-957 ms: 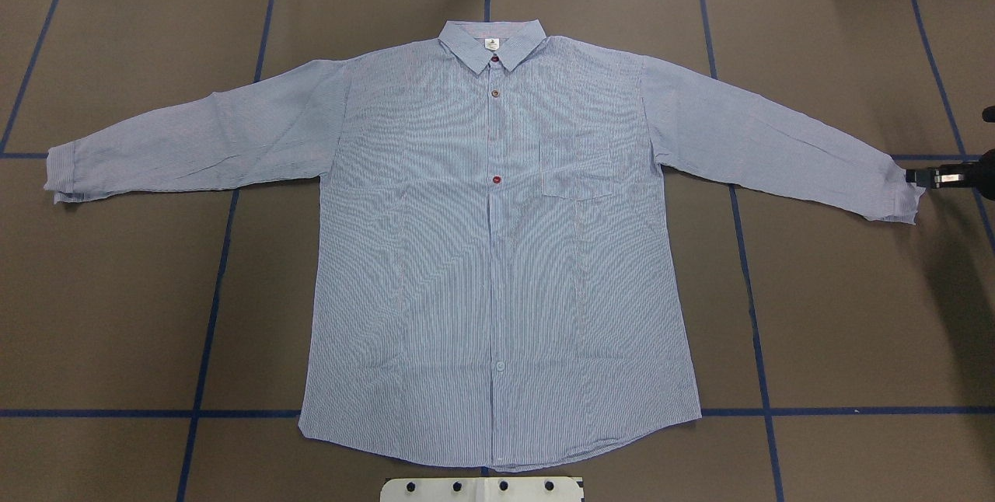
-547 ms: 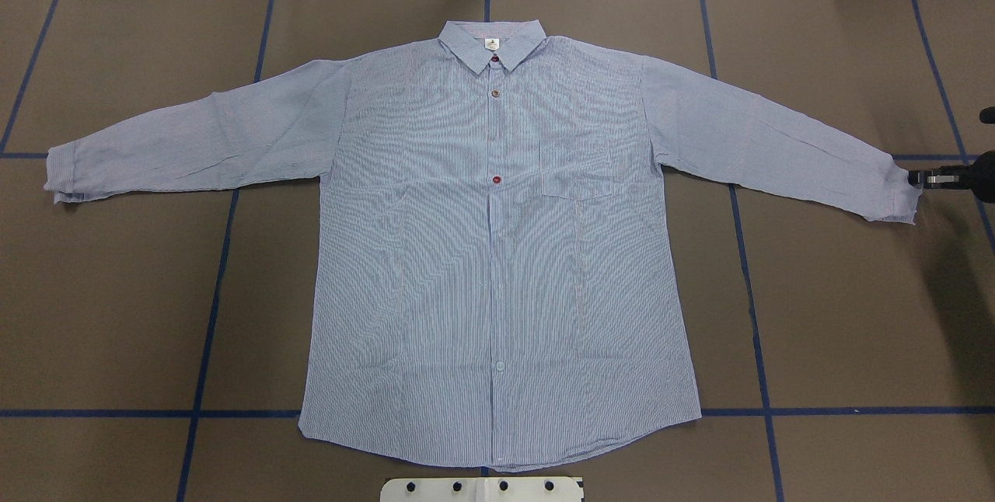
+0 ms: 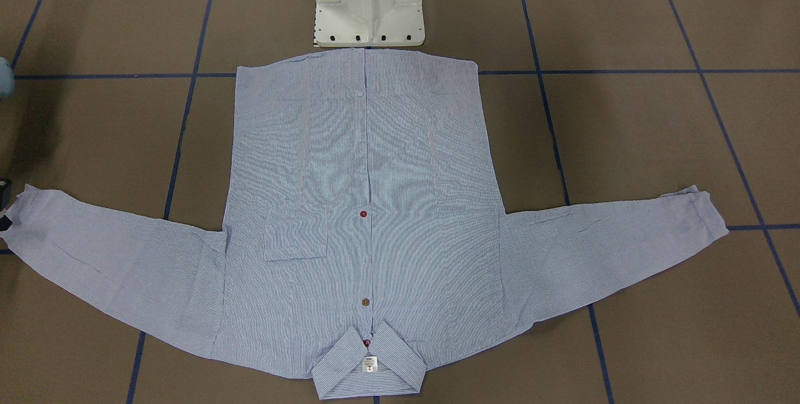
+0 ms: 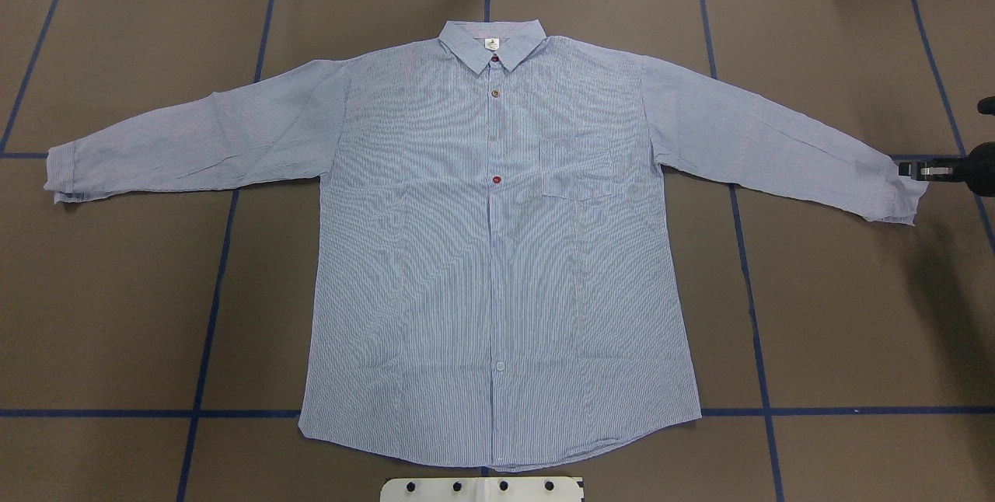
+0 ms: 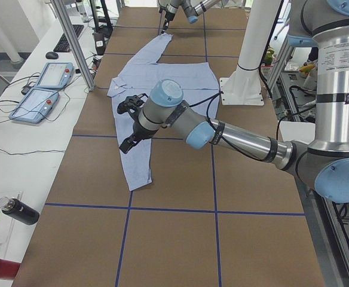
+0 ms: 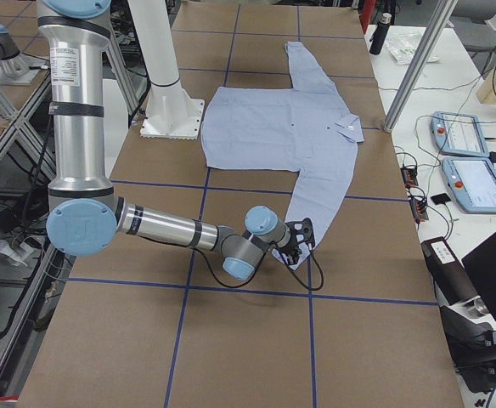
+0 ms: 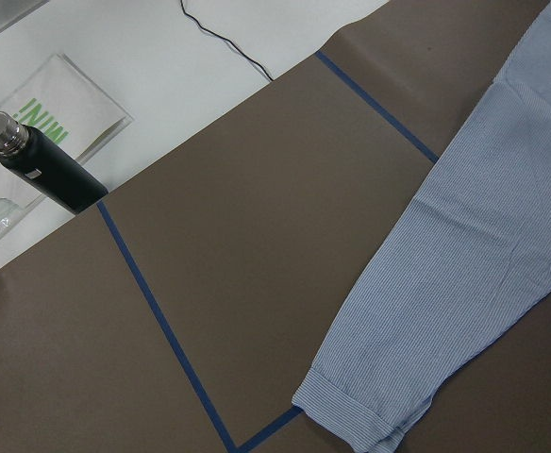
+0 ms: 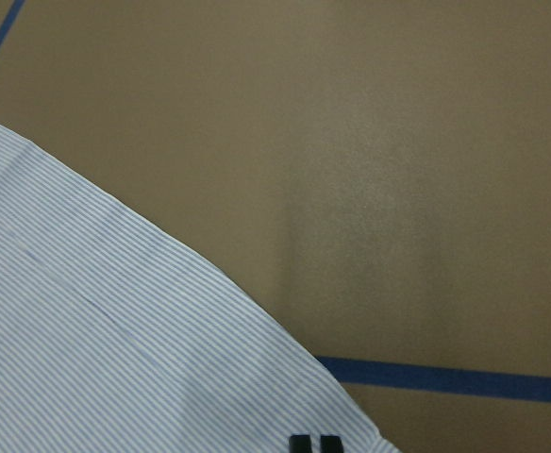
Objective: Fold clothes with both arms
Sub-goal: 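Lower the right gripper to the cuff of the sleeve nearest it and grasp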
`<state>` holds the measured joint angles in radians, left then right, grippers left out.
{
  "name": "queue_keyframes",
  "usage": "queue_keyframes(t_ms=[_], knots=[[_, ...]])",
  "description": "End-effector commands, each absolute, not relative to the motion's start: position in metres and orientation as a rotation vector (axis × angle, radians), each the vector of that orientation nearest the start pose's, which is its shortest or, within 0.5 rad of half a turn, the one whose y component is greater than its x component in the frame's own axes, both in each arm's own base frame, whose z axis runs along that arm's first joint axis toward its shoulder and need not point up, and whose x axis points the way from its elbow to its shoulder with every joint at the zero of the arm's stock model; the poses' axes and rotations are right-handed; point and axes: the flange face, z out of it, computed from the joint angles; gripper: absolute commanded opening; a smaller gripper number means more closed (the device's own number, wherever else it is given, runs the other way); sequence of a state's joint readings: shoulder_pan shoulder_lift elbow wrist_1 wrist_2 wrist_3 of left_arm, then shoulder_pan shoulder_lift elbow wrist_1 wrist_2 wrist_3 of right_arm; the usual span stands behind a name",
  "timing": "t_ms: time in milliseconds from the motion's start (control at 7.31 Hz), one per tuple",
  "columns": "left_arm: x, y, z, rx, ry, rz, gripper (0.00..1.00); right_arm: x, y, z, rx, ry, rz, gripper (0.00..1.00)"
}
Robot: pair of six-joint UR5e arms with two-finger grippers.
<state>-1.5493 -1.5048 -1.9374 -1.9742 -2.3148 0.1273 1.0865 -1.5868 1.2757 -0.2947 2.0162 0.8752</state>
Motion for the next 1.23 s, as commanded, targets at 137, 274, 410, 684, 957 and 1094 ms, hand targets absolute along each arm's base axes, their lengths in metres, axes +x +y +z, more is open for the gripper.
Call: queue_keyframes(t_ms=[137,274,410,684,957,1094], knots=[[-0.056,-0.471,0.461,0.712,0.68,0.399,1.0,-0.144,-0.451,0.67,0.423,-0.952,0.23,0.62],[-0.056,-0.471,0.461,0.712,0.679,0.399,1.0,-0.147,-0.433,0.667,0.399,-0.966,0.259,0.62],[-0.056,-0.471,0.461,0.712,0.68,0.399,1.0,-0.153,-0.425,0.671,0.4,-0.949,0.259,0.62],[-0.056,-0.471,0.46,0.713,0.678,0.399,1.0,-0.163,-0.414,0.678,0.385,-0.934,0.273,0.62],[-0.056,-0.471,0.46,0.713,0.68,0.4,1.0,-0.156,-0.405,0.688,0.389,-0.911,0.274,0.62],[-0.056,-0.471,0.46,0.713,0.68,0.4,1.0,-0.157,-0.402,0.689,0.39,-0.909,0.27,0.62]])
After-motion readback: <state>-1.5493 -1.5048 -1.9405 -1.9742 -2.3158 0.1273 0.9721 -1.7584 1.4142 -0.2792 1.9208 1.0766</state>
